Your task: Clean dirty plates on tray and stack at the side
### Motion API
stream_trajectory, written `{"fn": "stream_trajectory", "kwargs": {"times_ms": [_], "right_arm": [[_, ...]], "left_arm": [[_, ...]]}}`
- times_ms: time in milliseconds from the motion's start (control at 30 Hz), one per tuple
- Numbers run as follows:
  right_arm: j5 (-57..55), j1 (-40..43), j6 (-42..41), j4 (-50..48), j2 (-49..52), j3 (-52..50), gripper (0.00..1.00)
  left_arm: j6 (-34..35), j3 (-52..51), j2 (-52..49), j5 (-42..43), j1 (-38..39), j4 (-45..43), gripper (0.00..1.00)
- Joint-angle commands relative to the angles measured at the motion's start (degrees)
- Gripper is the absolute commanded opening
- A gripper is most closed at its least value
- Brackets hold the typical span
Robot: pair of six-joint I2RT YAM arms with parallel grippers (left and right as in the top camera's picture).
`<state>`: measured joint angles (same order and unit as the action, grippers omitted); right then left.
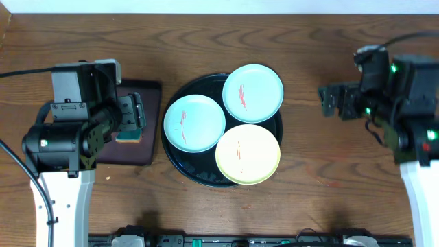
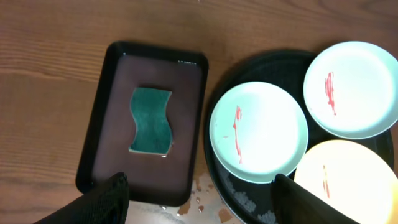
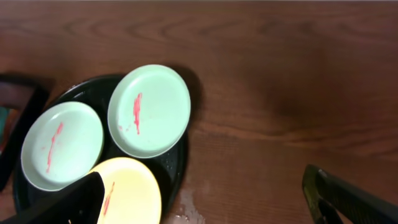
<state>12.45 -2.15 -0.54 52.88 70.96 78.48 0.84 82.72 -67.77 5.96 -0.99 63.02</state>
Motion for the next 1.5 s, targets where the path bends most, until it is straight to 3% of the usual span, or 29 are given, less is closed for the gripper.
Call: {"fn": "stream_trajectory", "kwargs": {"times_ms": [0, 367, 567, 600, 700, 900, 1200, 1467], "right_arm": [[-0.4, 0.6, 0.6, 0.9, 2.6, 1.4, 0.99], [12.8, 0.4, 0.0, -2.5, 9.3, 1.4, 0.99], [14.2, -3.3, -5.2, -3.2, 13.3, 1.5, 0.99], [14.2, -4.1, -5.9, -3.5, 13.9, 1.5, 0.97], [14.2, -7.2, -8.2, -5.4, 16.1, 1.8, 0.88], [13.2, -13.0, -11.8, -7.0, 21.2, 6.9, 0.82], [10.6, -20.0, -15.2, -6.3, 30.7, 18.9, 0.62], [8.3, -26.2, -20.4, -7.7, 38.5, 20.5, 0.38]], "left_arm": [[-0.4, 1.2, -0.1, 0.9, 0.1, 0.2, 0.73], [-0.4, 1.2, -0.2, 0.6, 0.1, 0.5, 0.73], [-0.3, 1.2, -0.3, -5.3, 0.1, -2.0, 0.74], [-0.4, 1.2, -0.3, -6.6, 0.1, -2.3, 0.91], [-0.2, 1.2, -0.3, -7.5, 0.1, -4.7, 0.92], [3.5, 1.4, -2.7, -11.1, -0.8, -4.7, 0.92], [7.4, 11.3, -16.1, -10.9, -7.9, 9.4, 0.93], [7.4, 11.9, -22.3, -10.7, -8.7, 11.0, 0.93]]}}
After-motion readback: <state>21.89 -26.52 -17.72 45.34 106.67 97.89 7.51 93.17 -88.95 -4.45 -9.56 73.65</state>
